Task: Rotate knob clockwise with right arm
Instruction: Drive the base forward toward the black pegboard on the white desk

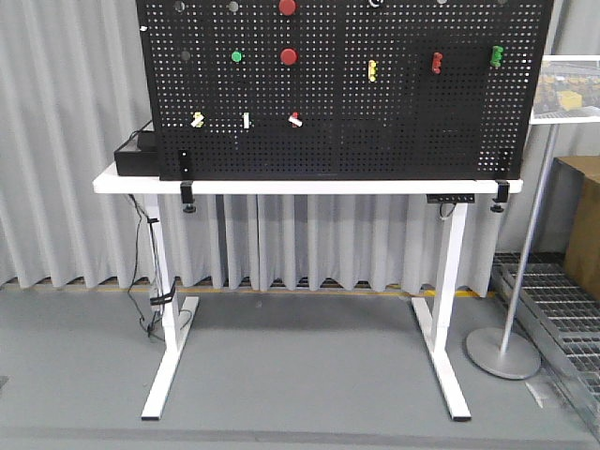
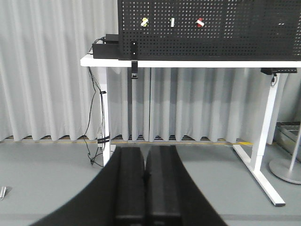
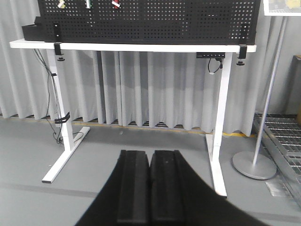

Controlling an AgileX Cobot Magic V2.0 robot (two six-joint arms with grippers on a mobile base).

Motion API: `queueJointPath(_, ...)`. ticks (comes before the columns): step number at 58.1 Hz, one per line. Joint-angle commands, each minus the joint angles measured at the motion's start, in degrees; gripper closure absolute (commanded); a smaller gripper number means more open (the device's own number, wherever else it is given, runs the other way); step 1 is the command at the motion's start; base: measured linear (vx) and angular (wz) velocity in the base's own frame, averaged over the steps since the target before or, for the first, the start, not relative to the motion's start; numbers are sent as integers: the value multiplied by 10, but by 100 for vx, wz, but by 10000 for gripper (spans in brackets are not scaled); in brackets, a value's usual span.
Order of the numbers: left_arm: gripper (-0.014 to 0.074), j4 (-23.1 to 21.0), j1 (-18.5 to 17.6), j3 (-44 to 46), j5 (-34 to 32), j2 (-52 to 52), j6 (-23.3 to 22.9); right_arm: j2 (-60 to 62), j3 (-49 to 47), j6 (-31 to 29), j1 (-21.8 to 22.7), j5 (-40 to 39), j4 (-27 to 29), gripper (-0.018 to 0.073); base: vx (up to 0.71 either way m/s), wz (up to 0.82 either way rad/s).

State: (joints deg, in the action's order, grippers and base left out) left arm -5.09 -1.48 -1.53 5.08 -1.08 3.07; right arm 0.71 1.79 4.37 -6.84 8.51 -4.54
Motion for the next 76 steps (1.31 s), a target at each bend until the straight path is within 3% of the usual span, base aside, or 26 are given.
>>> queueJointPath(1, 603, -1, 1, -7, -45, 0, -1, 4, 3, -1, 2, -50, -1, 568, 32, 2)
queueJointPath(76, 603, -1, 1, -7, -45, 0, -1, 4, 3, -1, 2, -50, -1, 568, 39, -1)
